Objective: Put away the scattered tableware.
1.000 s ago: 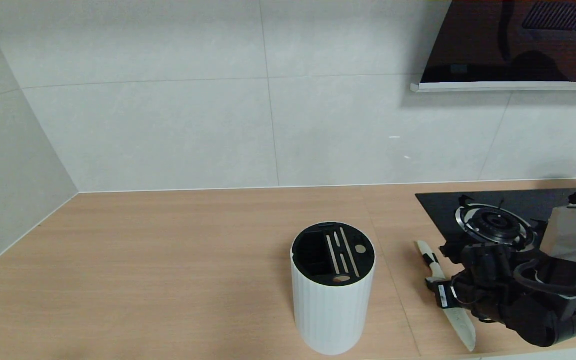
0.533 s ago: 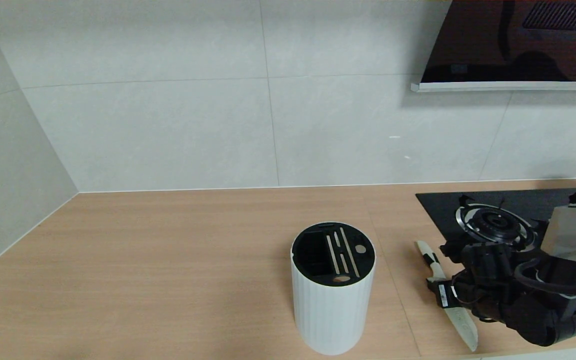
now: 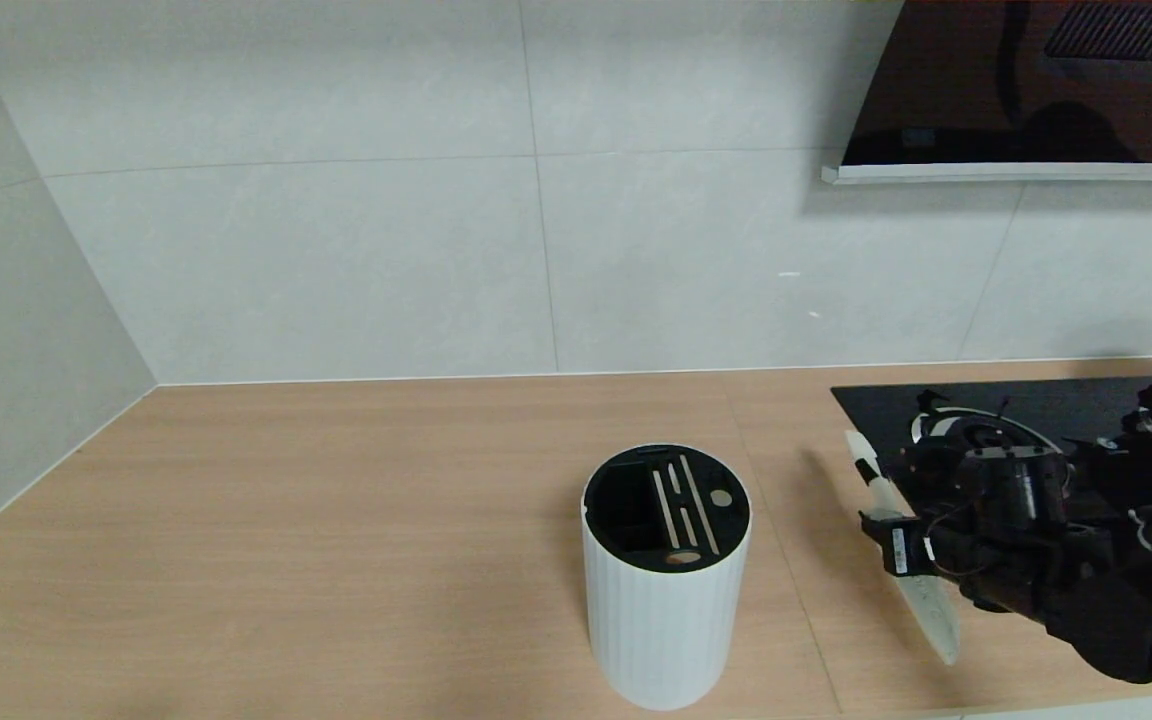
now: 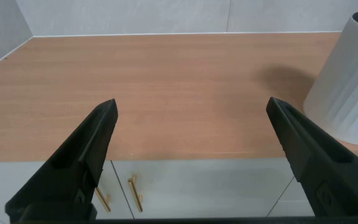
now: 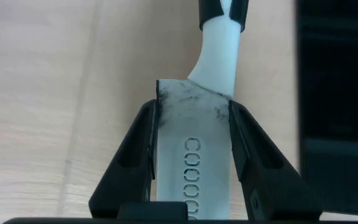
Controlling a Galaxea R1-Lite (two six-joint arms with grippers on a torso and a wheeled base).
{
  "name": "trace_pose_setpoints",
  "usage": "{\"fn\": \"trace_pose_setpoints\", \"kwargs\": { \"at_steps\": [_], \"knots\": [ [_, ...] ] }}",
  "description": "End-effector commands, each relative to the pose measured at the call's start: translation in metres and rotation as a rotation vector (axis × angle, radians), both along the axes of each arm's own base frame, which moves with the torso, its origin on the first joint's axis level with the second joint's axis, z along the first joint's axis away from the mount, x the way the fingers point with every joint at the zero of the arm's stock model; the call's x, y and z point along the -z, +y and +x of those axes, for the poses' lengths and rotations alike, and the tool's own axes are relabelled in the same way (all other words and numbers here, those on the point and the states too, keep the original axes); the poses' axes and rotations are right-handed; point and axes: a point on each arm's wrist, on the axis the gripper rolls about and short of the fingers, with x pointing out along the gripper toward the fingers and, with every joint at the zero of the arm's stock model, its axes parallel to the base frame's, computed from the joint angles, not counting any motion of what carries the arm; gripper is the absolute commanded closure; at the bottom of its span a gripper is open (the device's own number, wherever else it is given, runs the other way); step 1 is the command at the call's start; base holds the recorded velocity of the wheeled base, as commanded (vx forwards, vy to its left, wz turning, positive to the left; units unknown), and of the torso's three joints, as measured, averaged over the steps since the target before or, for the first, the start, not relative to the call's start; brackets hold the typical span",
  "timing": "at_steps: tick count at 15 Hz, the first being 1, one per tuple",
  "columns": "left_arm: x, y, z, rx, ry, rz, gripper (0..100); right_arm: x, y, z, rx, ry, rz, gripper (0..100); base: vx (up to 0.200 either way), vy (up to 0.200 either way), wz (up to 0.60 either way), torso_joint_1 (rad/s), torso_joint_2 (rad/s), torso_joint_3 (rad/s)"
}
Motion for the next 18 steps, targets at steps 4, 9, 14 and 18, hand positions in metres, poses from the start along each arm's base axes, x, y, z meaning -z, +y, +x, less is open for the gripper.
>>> {"fn": "trace_pose_setpoints", "kwargs": {
  "at_steps": [4, 9, 14, 18],
  "knots": [
    [0.000, 0.000, 0.000, 0.000, 0.000, 0.001, 0, -0.058, 0.012, -0.018, -0.040, -0.186, 0.067, 100, 0.000, 0.000, 0.00, 0.000, 0.00, 0.000],
    [0.000, 0.000, 0.000, 0.000, 0.000, -0.001, 0, -0.088, 0.019, -0.043, -0.097, -0.282, 0.088, 100, 0.000, 0.000, 0.00, 0.000, 0.00, 0.000],
    [0.000, 0.000, 0.000, 0.000, 0.000, -0.001, 0, -0.124, 0.038, -0.069, -0.195, -0.405, 0.150, 100, 0.000, 0.000, 0.00, 0.000, 0.00, 0.000],
    [-0.007, 0.000, -0.001, -0.006, -0.060, -0.007, 0, -0.134, 0.047, -0.075, -0.233, -0.466, 0.182, 100, 0.000, 0.000, 0.00, 0.000, 0.00, 0.000]
  ]
}}
